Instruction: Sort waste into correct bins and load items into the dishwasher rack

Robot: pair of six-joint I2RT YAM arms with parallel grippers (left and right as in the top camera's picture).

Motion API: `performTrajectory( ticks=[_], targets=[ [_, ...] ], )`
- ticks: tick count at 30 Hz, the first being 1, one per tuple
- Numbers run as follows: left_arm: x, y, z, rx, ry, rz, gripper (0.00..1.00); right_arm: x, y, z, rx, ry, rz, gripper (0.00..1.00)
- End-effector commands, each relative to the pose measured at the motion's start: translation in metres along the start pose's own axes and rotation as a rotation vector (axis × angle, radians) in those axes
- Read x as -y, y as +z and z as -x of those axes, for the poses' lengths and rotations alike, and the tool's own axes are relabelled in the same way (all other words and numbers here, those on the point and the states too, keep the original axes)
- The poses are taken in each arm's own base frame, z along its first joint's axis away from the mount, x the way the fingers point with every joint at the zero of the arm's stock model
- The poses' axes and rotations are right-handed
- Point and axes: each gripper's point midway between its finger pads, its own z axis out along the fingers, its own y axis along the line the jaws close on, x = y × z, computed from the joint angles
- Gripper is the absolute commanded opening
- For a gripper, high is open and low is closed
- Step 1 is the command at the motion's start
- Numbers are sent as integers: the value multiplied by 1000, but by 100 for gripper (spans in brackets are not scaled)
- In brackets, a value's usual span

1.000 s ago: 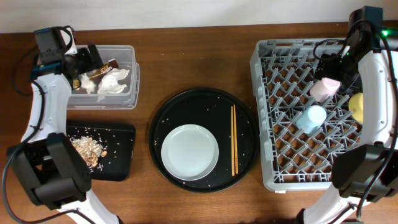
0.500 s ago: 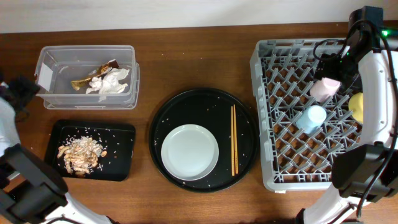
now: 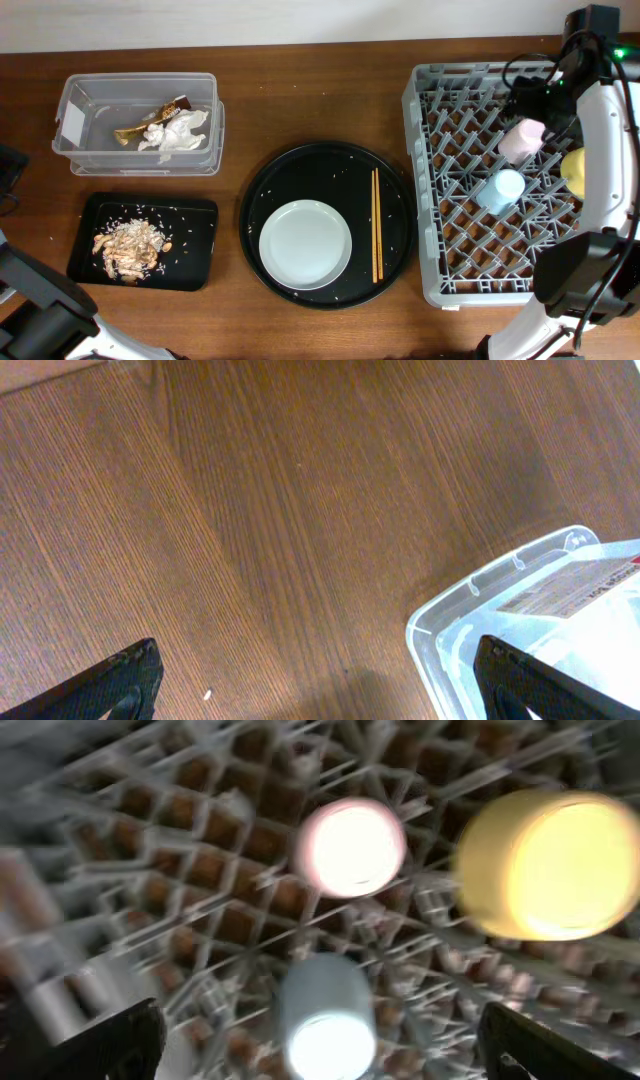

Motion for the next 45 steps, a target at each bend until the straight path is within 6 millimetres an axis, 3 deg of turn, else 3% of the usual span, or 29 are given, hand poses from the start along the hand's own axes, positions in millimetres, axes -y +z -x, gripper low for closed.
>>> performTrajectory(
  ticks=[1, 2, 4, 5, 6, 9, 10, 11, 15, 17, 18, 20, 21, 24, 27, 30, 34, 39, 45],
  targets=[
    [3, -12, 7, 26, -8, -17, 99, -87, -28, -42, -232, 56, 542, 98],
    [3, -12, 7, 26, -8, -17, 99, -102, -42, -53, -295, 66, 654, 98],
    [3, -12, 7, 26, -8, -17, 99, -135, -76, -72, -290, -166, 910, 99],
    [3, -12, 7, 26, -8, -17, 99, -137, -72, -88, -331, -208, 839, 99],
    [3, -12, 7, 26, -8, -17, 99, -145, -70, -112, -367, -306, 720, 93],
    [3, -12, 7, 26, -8, -17, 99, -175, -83, -160, -346, -474, 499, 91],
    [3, -12, 7, 26, -8, -17, 99, -194, -87, -188, -341, -554, 409, 92],
    [3, -12, 7, 26, -8, -17, 99, -232, -92, -230, -327, -667, 377, 98],
    [3, -12, 7, 26, -8, -17, 99, -315, -116, -306, -199, -950, 528, 100],
    [3, -12, 7, 26, -8, -17, 99, -327, -108, -318, -172, -960, 499, 96],
    [3, -12, 7, 26, -8, -17, 99, -333, -101, -324, -185, -940, 495, 86],
    [3, -12, 7, 26, -8, -17, 99, -348, -67, -346, -236, -868, 454, 61],
    [3, -12, 7, 26, -8, -17, 99, -358, -47, -356, -259, -803, 436, 57],
    [3, -12, 7, 26, -8, -17, 99, -378, -4, -369, -280, -758, 409, 57],
    [3, -12, 7, 26, -8, -17, 99, -377, 39, -385, -349, -649, 311, 56],
    [0, -12, 0, -2, -8, -6, 99, -373, 64, -391, -360, -653, 252, 56],
    [-7, -13, -21, -86, -6, 26, 99, -374, 80, -398, -369, -659, 232, 55],
    [-19, -18, -49, -204, -6, 75, 99, -368, 86, -392, -334, -639, 187, 45],
    [-19, -18, -51, -212, -6, 78, 99, -369, 87, -391, -309, -642, 176, 41]
  ],
)
